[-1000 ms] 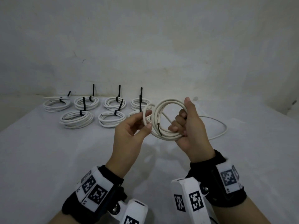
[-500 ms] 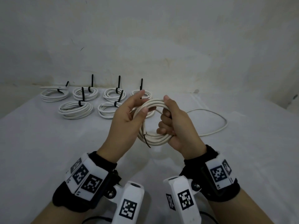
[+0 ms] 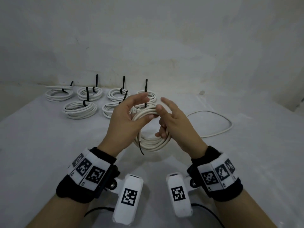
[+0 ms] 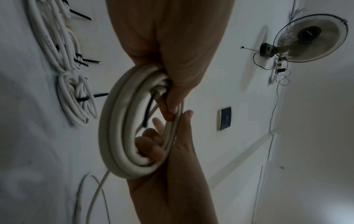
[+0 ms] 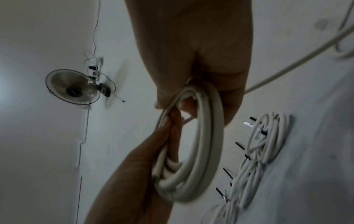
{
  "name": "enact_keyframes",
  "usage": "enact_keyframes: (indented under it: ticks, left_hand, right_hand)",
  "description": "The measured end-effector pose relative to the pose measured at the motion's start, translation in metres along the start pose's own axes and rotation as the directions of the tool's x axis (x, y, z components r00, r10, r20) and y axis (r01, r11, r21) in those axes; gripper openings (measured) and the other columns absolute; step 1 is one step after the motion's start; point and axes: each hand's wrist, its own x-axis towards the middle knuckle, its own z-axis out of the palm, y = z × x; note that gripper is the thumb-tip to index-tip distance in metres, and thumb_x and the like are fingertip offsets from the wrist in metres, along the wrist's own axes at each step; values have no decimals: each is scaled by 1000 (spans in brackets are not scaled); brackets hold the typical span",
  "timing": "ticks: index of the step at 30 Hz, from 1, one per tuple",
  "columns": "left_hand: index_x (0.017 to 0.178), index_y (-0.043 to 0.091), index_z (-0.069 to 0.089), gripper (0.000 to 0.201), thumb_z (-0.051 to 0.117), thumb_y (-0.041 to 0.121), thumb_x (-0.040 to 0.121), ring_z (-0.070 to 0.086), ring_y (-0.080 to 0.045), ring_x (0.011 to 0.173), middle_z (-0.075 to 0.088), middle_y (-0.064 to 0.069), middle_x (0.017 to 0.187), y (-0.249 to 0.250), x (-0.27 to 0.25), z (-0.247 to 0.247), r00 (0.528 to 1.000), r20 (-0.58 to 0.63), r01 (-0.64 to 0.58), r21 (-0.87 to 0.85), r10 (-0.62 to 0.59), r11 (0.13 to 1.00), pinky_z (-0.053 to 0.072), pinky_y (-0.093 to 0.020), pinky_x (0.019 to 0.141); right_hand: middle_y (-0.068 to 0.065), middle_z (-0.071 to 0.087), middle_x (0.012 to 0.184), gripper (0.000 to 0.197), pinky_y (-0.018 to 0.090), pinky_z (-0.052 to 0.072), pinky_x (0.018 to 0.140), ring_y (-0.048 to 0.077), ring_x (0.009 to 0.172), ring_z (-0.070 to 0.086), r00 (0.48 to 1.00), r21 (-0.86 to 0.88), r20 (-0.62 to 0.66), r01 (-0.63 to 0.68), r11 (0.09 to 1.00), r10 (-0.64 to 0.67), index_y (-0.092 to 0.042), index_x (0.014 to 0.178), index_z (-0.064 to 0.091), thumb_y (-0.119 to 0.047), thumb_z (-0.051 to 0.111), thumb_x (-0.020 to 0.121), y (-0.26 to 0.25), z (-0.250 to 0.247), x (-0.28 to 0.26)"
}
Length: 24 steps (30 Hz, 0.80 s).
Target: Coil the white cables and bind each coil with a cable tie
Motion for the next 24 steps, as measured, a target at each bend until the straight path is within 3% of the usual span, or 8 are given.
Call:
enact_keyframes:
  ticks: [3,6,9,11,14,18,21,24]
  left_hand:
    - [124,18,52,57,72,-5,75,57,3,110,59,2,116,0,0,-2,999,38,-29,27,28,999,53,-17,81]
    - [126,18,50,61,75,1,74,55,7,109,56,6,117,-3,2,-2,1000,6,-26,99,26,995,53,-18,82]
    - [119,9,54,42,69,3,81,70,-12,88,64,-6,106,-4,0,0,984,66,164,-20,-163,986,54,-18,70]
    - [101,8,60,16,61,15,86,71,-17,69,67,-2,78,-1,-1,-1,942,202,274,-7,-267,962,53,-20,62]
    - [78,9,56,33,50,42,80,54,-9,47,47,5,49,1,-1,-4,921,257,285,60,-291,957,43,-17,50]
    - [73,8,47,35,48,37,91,33,-8,42,30,1,55,2,2,-3,940,206,272,22,-271,962,32,-16,44]
    - [66,10,43,35,48,27,97,28,-8,40,27,6,49,0,4,-3,949,155,271,37,-273,962,28,-17,41]
    - [65,10,39,36,46,23,98,23,-7,39,24,7,48,1,4,-3,948,150,279,25,-279,960,28,-16,38]
  right_hand:
    - [-1,41,56,38,44,56,74,16,44,47,985,58,158,-78,995,68,-19,90,65,-53,53,78,-3,-5,-2]
    - [-10,48,52,28,40,53,67,12,42,45,996,40,94,-9,999,5,-12,89,58,-40,55,88,-1,-6,0]
    - [-14,52,50,19,26,47,54,6,44,46,996,-52,4,95,994,-95,-11,91,57,-29,57,92,-1,-5,3]
    - [-16,56,52,13,17,42,48,3,48,50,993,-94,-17,118,989,-120,-13,90,57,-26,60,91,1,-5,5]
    - [-16,57,54,9,22,45,54,5,50,50,995,-80,3,98,992,-98,-16,90,57,-25,60,92,4,-3,4]
    - [-2,61,64,17,27,49,59,13,52,57,993,-70,46,108,992,-105,-12,94,57,-29,56,93,-1,-5,1]
    - [3,67,69,25,31,54,59,16,61,67,982,-347,45,187,919,-183,-18,87,62,-36,49,97,-4,-15,-1]
    - [0,62,64,26,26,45,63,5,57,59,962,-609,3,219,763,-273,-22,74,66,-31,53,95,-1,-28,2]
